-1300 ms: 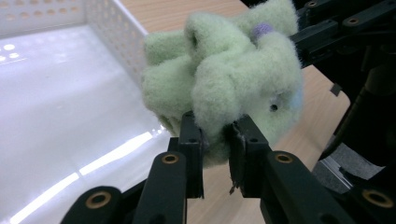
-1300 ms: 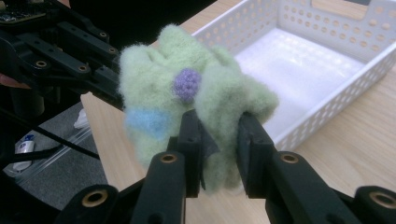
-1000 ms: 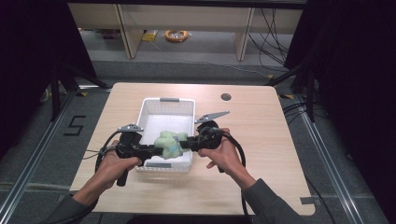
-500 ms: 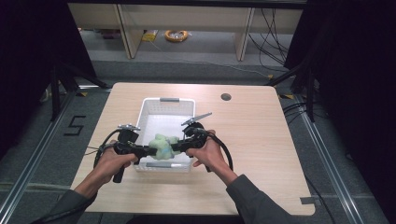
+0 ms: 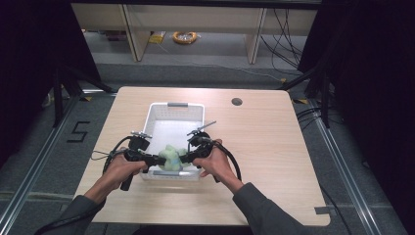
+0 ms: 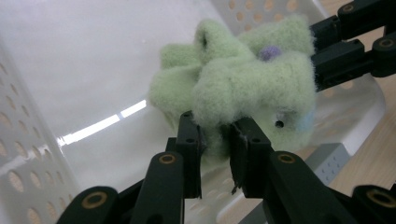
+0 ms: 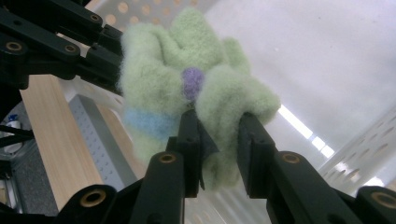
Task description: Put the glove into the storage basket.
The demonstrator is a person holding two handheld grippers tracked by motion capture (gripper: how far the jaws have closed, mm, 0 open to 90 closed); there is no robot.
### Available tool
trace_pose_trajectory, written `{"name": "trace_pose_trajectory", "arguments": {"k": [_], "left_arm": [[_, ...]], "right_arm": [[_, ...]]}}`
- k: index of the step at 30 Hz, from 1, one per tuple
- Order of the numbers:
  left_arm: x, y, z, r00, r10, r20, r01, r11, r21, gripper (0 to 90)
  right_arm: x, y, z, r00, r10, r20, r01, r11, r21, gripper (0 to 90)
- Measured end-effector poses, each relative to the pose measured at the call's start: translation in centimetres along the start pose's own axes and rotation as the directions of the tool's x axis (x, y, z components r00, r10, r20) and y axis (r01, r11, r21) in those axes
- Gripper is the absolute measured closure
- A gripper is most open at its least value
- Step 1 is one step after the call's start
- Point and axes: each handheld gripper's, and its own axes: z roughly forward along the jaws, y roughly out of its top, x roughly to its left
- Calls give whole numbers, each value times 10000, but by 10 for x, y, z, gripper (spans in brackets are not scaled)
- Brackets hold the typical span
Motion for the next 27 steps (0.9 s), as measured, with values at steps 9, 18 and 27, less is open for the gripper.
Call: {"name": "trace_pose_trajectory", "arguments": {"k": [9, 18, 27], "left_arm": [[1, 1, 5, 9994, 239, -266, -232, 9994, 274, 732], [4, 3, 10, 9991, 290, -303, -271, 9978, 604, 657], [3, 5, 10, 9917, 778, -1028, -709, 9951, 686, 510]], "right_arm": [[0, 0, 8, 9999, -30, 142, 25, 9995, 329, 723], [-1, 2, 13, 9996, 72, 290, -92, 9975, 702, 674], [7, 7, 10, 9925, -514, 1107, 435, 9964, 725, 493]]}}
